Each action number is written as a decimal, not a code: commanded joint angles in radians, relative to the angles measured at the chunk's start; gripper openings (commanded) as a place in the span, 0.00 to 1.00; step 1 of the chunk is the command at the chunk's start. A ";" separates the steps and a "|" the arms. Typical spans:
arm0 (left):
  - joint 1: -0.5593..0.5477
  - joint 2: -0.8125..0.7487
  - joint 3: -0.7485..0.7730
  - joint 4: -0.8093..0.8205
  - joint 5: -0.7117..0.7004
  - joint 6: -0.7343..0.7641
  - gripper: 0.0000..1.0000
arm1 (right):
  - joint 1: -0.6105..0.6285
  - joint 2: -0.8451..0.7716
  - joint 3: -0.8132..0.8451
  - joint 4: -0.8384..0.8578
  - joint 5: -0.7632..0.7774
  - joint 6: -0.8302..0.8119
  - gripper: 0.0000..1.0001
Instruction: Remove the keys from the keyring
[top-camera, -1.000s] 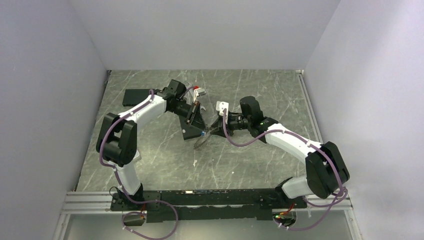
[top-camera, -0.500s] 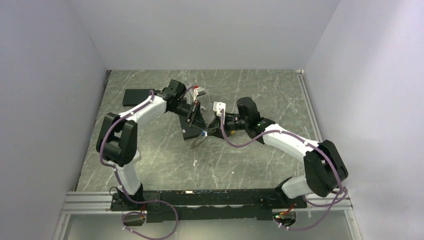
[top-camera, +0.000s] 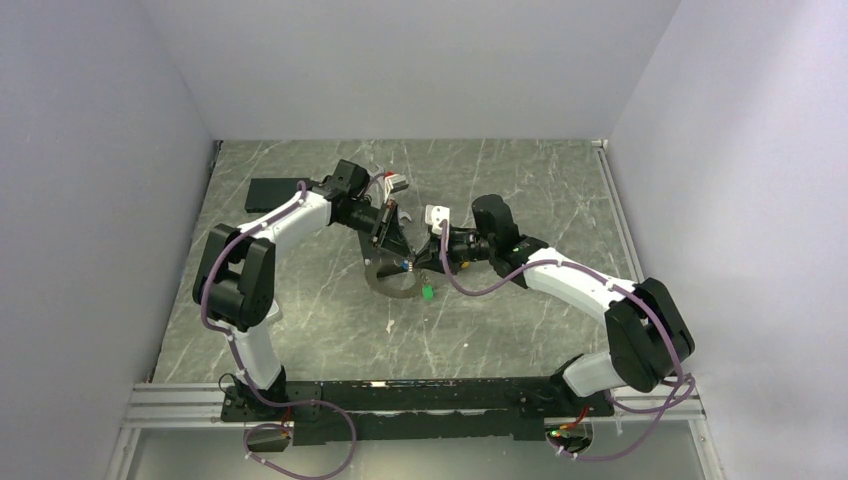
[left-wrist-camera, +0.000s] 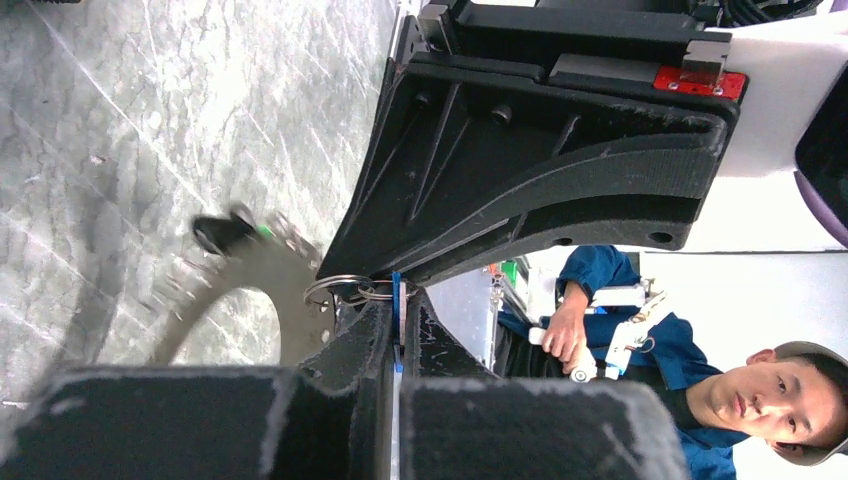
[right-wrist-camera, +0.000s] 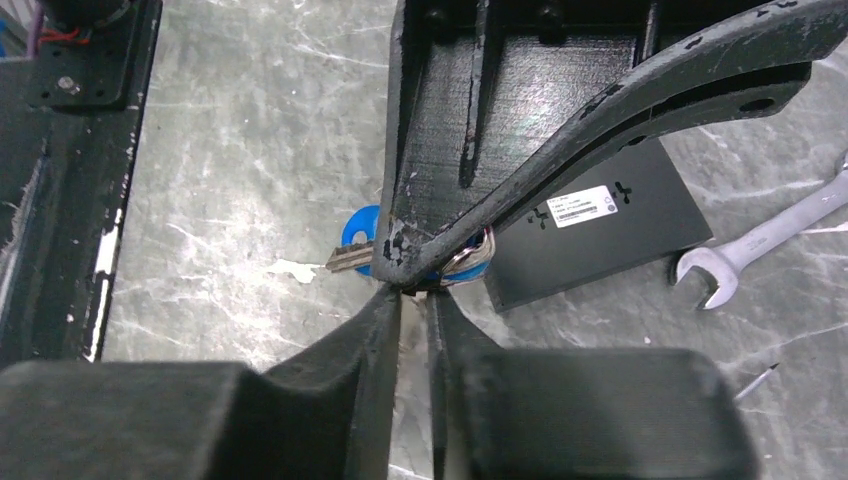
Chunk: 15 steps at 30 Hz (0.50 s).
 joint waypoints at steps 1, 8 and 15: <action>0.015 -0.029 -0.001 0.009 0.063 -0.001 0.00 | -0.004 -0.002 0.002 0.008 -0.016 -0.039 0.13; 0.029 -0.042 -0.008 -0.010 0.057 0.019 0.00 | -0.005 -0.002 0.003 -0.006 -0.014 -0.054 0.00; 0.032 -0.025 0.011 -0.051 0.059 0.056 0.00 | -0.006 -0.004 0.001 -0.019 -0.023 -0.065 0.00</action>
